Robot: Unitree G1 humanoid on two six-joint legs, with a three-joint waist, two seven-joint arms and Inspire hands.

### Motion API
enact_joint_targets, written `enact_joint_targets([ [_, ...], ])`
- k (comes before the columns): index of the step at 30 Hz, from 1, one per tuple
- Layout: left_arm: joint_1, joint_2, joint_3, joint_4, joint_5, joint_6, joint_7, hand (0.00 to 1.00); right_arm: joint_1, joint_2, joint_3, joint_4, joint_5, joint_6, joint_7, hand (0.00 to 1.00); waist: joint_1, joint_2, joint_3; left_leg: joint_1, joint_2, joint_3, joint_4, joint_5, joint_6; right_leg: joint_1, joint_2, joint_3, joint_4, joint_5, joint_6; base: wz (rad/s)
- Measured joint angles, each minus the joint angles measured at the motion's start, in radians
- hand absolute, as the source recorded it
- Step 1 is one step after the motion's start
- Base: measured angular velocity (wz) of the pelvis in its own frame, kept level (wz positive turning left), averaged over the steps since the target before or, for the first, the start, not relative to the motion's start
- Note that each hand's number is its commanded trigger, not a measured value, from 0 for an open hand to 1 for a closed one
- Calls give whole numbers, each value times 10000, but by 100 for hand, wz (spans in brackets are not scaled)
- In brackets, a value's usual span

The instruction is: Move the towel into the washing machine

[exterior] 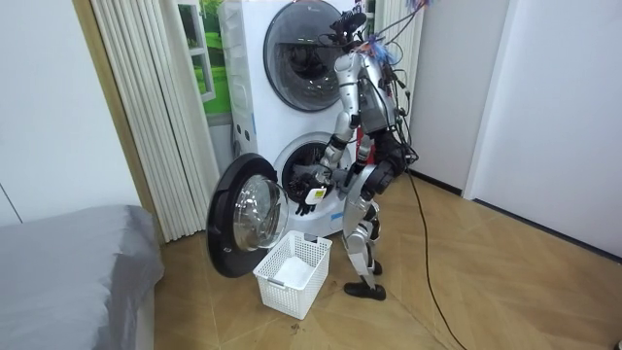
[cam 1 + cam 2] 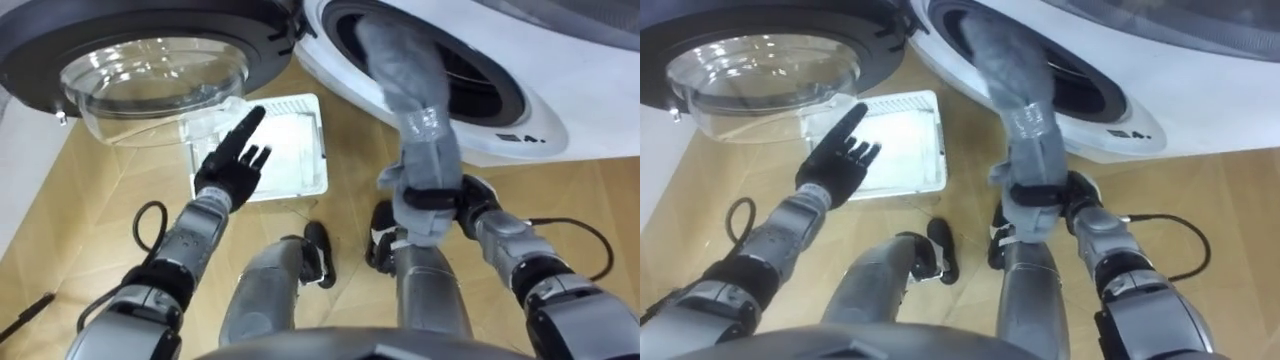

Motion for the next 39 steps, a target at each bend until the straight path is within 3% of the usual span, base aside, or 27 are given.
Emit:
enact_joint_targets([
  [8,11,-233,-4,-3,57,217,702,0,-49,-45,-210,104,413,251,-402,100,-23,10,-2,-48,-104,-41,-100,15,24,-132,-91,8,170,-22,10,1],
  [18,-58,-253,-312,-155,1102,244,1442,0,-652,-309,-601,704,3346,539,-734,100,-233,-80,21,-161,-276,-47,26,72,87,-335,-330,7,540,-171,41,5],
  [24,-15,-208,-268,-694,1693,365,1768,0,-995,-457,-1171,705,4348,1142,-887,100,-321,-249,27,-183,-481,-92,107,138,207,-400,-592,10,830,-275,131,8],
  [27,24,-45,-259,-1039,1764,364,1884,0,-1411,-683,-1172,647,4671,1539,-1072,100,-344,-446,40,-241,-591,-83,55,155,258,-542,-720,48,1005,-292,161,4],
  [29,-12,13,-154,-1045,1790,355,2025,0,-1857,-848,-1165,653,5434,1926,-1101,100,-293,-642,39,-261,-594,-58,73,173,295,-575,-724,72,1020,-248,170,0],
  [32,167,39,3,-1048,1893,375,2051,0,-2464,-1032,-1180,654,6352,2355,-1050,100,-299,-774,34,-351,-591,-28,107,182,322,-663,-745,63,1051,-219,180,0],
  [36,570,249,131,-1430,1883,370,2303,0,-3334,-1277,-1272,641,7398,2666,-1112,100,-352,-812,43,-444,-597,-13,288,171,346,-735,-807,38,1172,-236,199,5],
  [39,599,332,238,-1495,1888,282,2306,0,-3694,-1326,-1306,702,8190,2799,-1014,100,-340,-945,122,-457,-618,3,406,172,350,-755,-867,32,1293,-263,213,4],
])
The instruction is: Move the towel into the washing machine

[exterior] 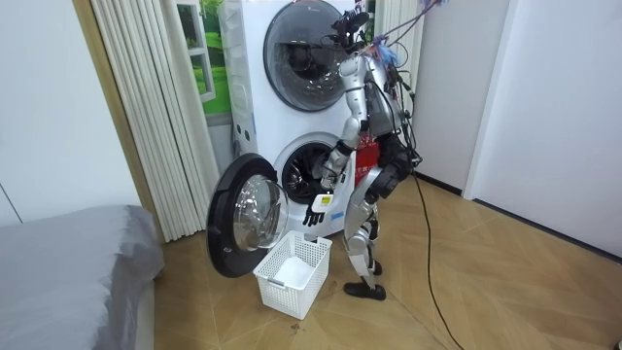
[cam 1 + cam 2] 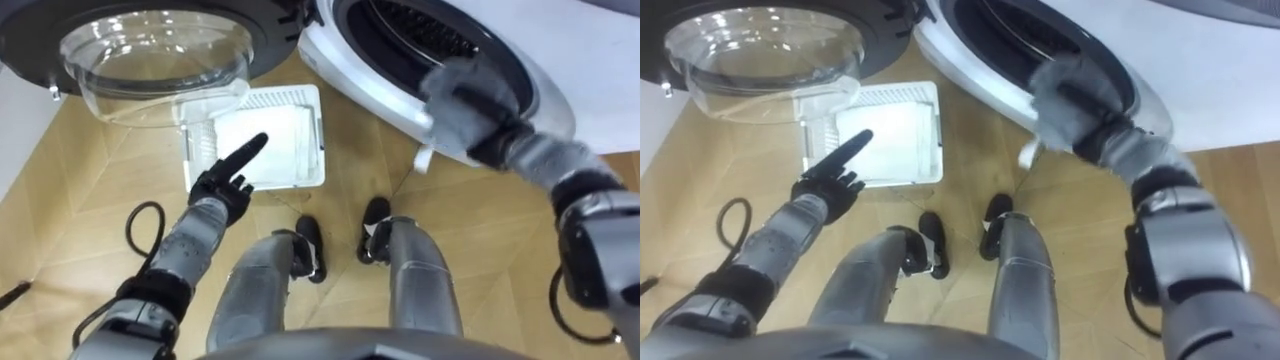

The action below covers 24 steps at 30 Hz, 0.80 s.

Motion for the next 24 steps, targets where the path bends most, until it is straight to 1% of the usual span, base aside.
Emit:
enact_joint_targets([
  [1,6,41,1,-17,11,-7,0,0,-14,-3,-6,-12,84,10,60,100,-15,-125,23,-56,-38,12,7,1,14,-95,-50,24,86,-28,-3,0],
  [2,4,63,-9,-29,17,-8,-1,0,-39,-9,-6,-33,122,35,88,100,-17,-180,42,-98,-38,22,9,-7,40,-142,-54,41,124,-30,-6,0],
  [3,46,107,-16,-77,70,-6,-3,0,-148,-19,-5,-41,375,156,88,83,-20,-302,48,-223,-19,69,69,-42,92,-289,-57,81,222,-44,-20,-3],
  [4,73,101,-29,-113,97,0,-6,0,-258,-69,-5,-50,647,291,68,0,-35,-344,56,-354,13,70,159,-55,112,-380,-51,70,238,-39,-29,0],
  [5,226,99,-32,-291,99,5,-10,0,-307,-74,-5,-91,898,366,-6,0,-87,-387,42,-424,30,72,213,-66,127,-438,-45,74,250,-32,-28,0],
  [6,350,102,-16,-424,109,5,-11,0,-312,-77,-5,-155,971,427,-62,0,-107,-416,45,-432,30,80,220,-69,131,-448,-45,83,255,-27,-25,0],
  [8,866,145,37,-1070,335,3,-13,0,-314,-77,-6,-475,1565,594,-372,0,-218,-438,42,-500,55,61,327,-88,157,-468,-38,54,254,-2,-7,0],
  [10,1046,139,132,-1407,387,-45,-40,0,-346,-77,-5,-562,1955,611,-550,0,-260,-440,42,-547,54,56,369,-102,182,-502,-44,59,268,23,13,0],
  [11,1064,125,173,-1430,387,-152,-53,0,-428,-76,-6,-564,2197,632,-724,0,-314,-440,43,-565,47,56,404,-114,201,-516,-66,54,302,25,19,0],
  [13,1058,107,254,-1440,380,-234,-55,0,-571,-75,-7,-563,2455,751,-1069,0,-439,-439,43,-611,18,55,460,-130,230,-552,-129,31,389,8,42,7],
  [15,1028,-10,409,-1443,485,-265,-53,0,-694,-74,-43,-562,2500,889,-1379,0,-529,-435,43,-648,3,58,488,-138,247,-573,-162,6,407,7,50,6],
  [17,985,-161,413,-1503,595,-277,-41,0,-747,-75,-333,-563,2697,891,-1794,0,-542,-427,40,-755,-16,56,668,-189,327,-659,-233,-9,587,-63,104,9],
  [18,982,-183,412,-1526,613,-277,-24,0,-770,-75,-375,-575,2761,891,-1912,0,-554,-427,40,-778,-17,58,722,-208,349,-683,-249,-6,636,-80,114,9],
  [20,1147,-238,393,-2028,956,-278,164,0,-872,-75,-380,-741,2852,897,-2485,0,-714,-410,36,-814,-85,80,764,-235,400,-748,-367,-5,757,-144,173,7],
  [24,1143,-355,404,-2185,1325,-295,409,0,-945,-76,-676,-809,3017,895,-3215,0,-769,-354,33,-815,-182,91,867,-260,486,-771,-527,-10,964,-248,250,9],
])
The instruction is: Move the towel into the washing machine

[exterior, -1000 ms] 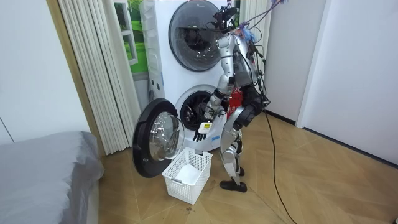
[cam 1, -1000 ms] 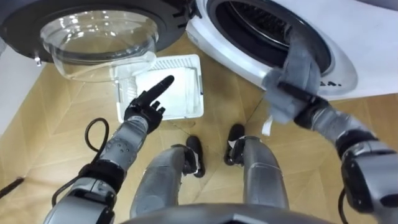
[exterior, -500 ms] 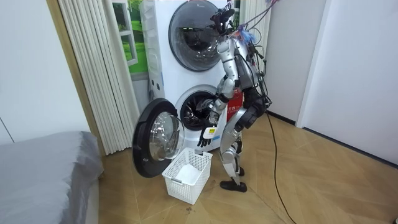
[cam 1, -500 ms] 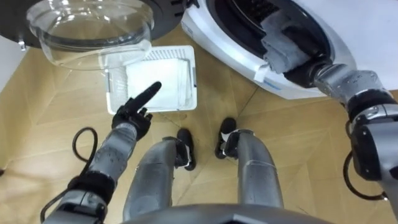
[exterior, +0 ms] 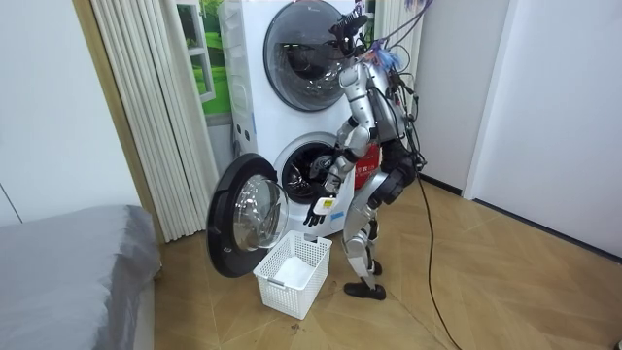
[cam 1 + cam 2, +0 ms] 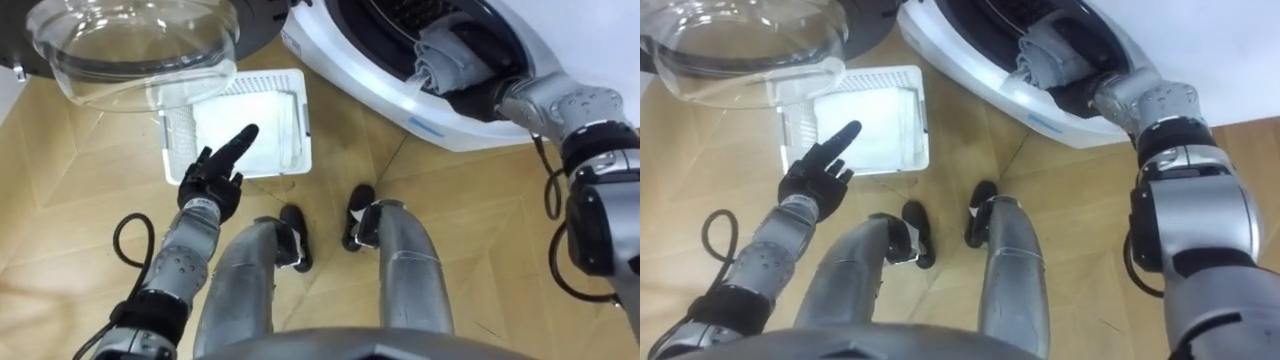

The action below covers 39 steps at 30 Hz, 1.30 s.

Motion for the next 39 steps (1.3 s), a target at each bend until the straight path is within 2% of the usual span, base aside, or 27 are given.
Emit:
enact_joint_targets([
  [4,-129,-133,-45,2,128,1,181,0,-159,-2,-361,-1,131,-89,-446,0,-11,249,-4,1,-13,92,169,-75,106,-30,-75,23,194,-91,102,-1],
  [9,-194,-239,-45,1,129,1,266,0,-294,-16,-368,1,135,-151,-856,0,-5,401,-27,70,-29,160,199,-81,123,-6,-159,38,297,-142,146,3],
  [12,-246,-308,-49,36,120,0,394,0,-290,-16,-368,71,148,-199,-859,0,-18,496,-3,236,-29,168,191,-80,120,178,-190,-1,310,-169,140,5],
  [19,-624,-372,183,335,165,0,350,0,-168,-15,-385,414,143,-284,-552,0,97,509,-3,765,-26,330,-91,-80,121,620,-153,17,138,-175,162,-2],
  [24,-732,-349,272,929,253,17,55,0,398,-13,-593,412,123,-413,-65,0,208,527,-14,1201,13,307,-459,-72,111,1128,-45,-119,-310,-107,168,0],
  [27,-797,-312,286,1283,459,187,-110,0,794,-11,-778,410,116,-566,474,0,264,600,-15,1369,89,289,-558,-74,111,1441,72,-256,-617,-24,251,0],
  [30,-778,-278,283,1557,1009,296,-318,0,1235,-11,-782,410,109,-755,944,0,354,630,-17,1772,89,317,-836,-74,112,1844,116,-252,-830,14,318,-3],
  [34,-624,-73,289,1856,1766,412,-659,0,1807,-13,-862,397,-116,-980,1377,0,538,759,-41,2407,96,343,-1298,-62,89,2477,153,-328,-1207,45,367,0],
  [36,-560,-46,288,2042,2423,430,-811,0,2219,-12,-898,369,-305,-1265,1687,0,697,852,-94,2736,100,341,-1523,-42,55,2819,186,-426,-1492,57,380,0],
  [37,-382,13,290,2104,3109,449,-930,0,2561,-12,-1006,263,-363,-1356,1919,0,787,902,-125,2973,106,345,-1715,-26,28,3057,245,-423,-1667,85,399,0],
  [39,-194,131,308,2354,4067,470,-933,0,3139,3,-1156,-37,-535,-1394,2219,0,798,928,-142,3388,105,436,-2126,48,-57,3431,282,-493,-1962,125,433,4],
])
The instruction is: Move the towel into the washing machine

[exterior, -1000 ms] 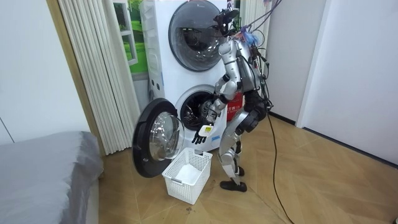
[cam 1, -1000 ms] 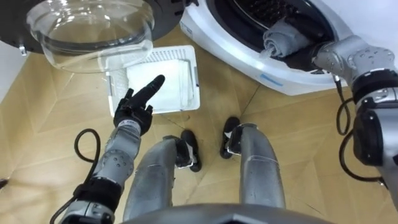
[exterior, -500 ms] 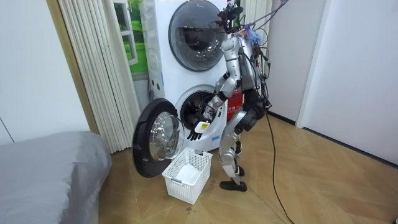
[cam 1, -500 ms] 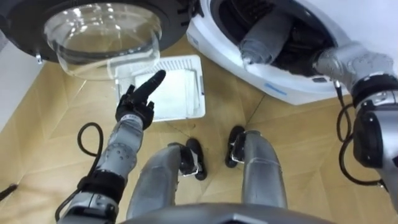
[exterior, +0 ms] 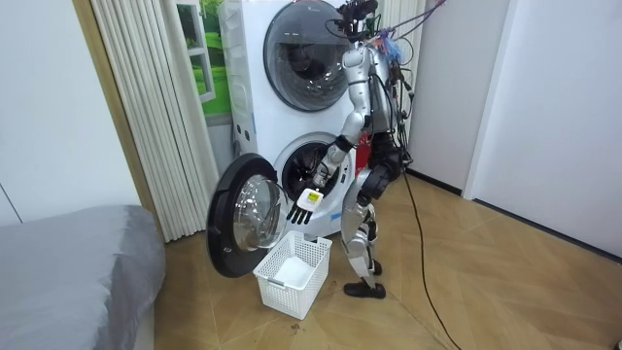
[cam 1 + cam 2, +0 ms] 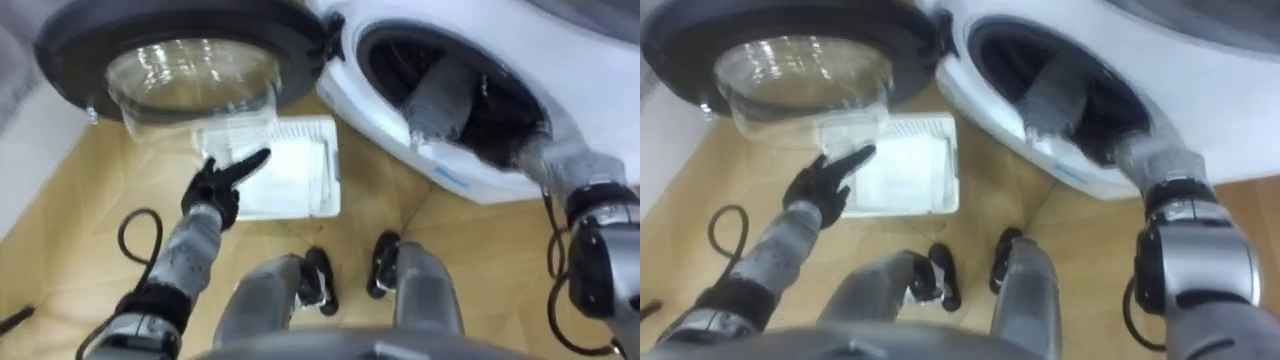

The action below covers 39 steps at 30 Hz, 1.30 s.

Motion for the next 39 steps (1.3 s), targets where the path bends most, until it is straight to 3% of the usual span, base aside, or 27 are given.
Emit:
enact_joint_targets([
  [3,561,108,279,377,1690,88,-92,0,1090,133,-8,-446,-590,-195,721,0,18,42,-63,753,54,-1,-645,141,-161,801,264,-90,-776,152,-1,-7],
  [6,1308,373,304,733,2900,91,-197,0,2272,378,27,-551,-1466,-538,1497,0,5,34,-230,1621,93,29,-1347,254,-342,1570,562,-43,-1490,234,34,-13],
  [7,1521,470,297,921,3290,105,-185,0,2689,483,49,-546,-2190,-735,1727,0,-7,4,-314,1913,98,25,-1595,307,-413,1854,633,-74,-1721,248,32,-10],
  [9,1712,534,374,1532,3944,65,-196,0,3198,562,107,-279,-3450,-1161,1963,0,21,-29,-350,2401,121,23,-1911,366,-513,2341,765,-68,-2075,254,34,-9],
  [11,2042,703,443,2057,4146,42,-187,0,3833,598,246,37,-4443,-1656,2238,0,-5,-142,-446,2858,181,15,-2130,414,-595,2832,940,-42,-2472,275,15,-17],
  [17,2938,776,1027,2492,4229,-102,-92,0,5204,992,387,419,-6434,-2295,2536,0,-158,-370,-392,3940,330,-19,-2907,557,-873,3961,1366,-35,-3378,450,-114,-11],
  [22,2899,691,1052,3169,4222,-263,-79,0,5300,1573,535,896,-7970,-2321,2950,0,-258,-349,-327,4123,424,3,-3124,539,-1041,4015,1550,111,-3430,504,-205,-7],
  [25,2926,661,1080,3457,4210,-277,-51,0,5491,1666,1106,896,-8212,-2404,3080,0,-234,-339,-290,4464,437,-14,-3320,530,-1105,4311,1665,270,-3568,526,-244,-12],
  [28,2923,363,1473,3715,4224,-320,-3,0,5595,1720,1173,1113,-8364,-2580,3175,0,-245,-382,-264,4730,451,-19,-3419,519,-1132,4573,1728,317,-3719,525,-245,-3],
  [31,2940,220,1917,3782,4225,-298,37,0,5593,1914,1139,1305,-8355,-2593,3171,0,-227,-499,-259,4888,482,-48,-3441,499,-1174,4735,1815,432,-3813,512,-258,-8],
  [33,2939,173,2124,3777,4232,-257,46,0,5651,1988,1069,1330,-8360,-2570,3188,0,-239,-510,-297,4947,491,-87,-3444,487,-1194,4808,1841,435,-3891,512,-258,-3],
  [36,2945,131,2372,3768,4386,-30,192,0,5665,2076,956,1593,-8388,-2474,3336,0,-256,-602,-259,5123,499,-133,-3456,476,-1212,5056,1887,486,-4042,510,-254,-5],
  [39,2935,92,2792,3759,4805,156,275,0,5659,2141,795,1636,-8413,-2289,3389,0,-240,-693,-283,5259,534,-136,-3531,433,-1276,5151,1958,577,-4087,509,-251,-9],
])
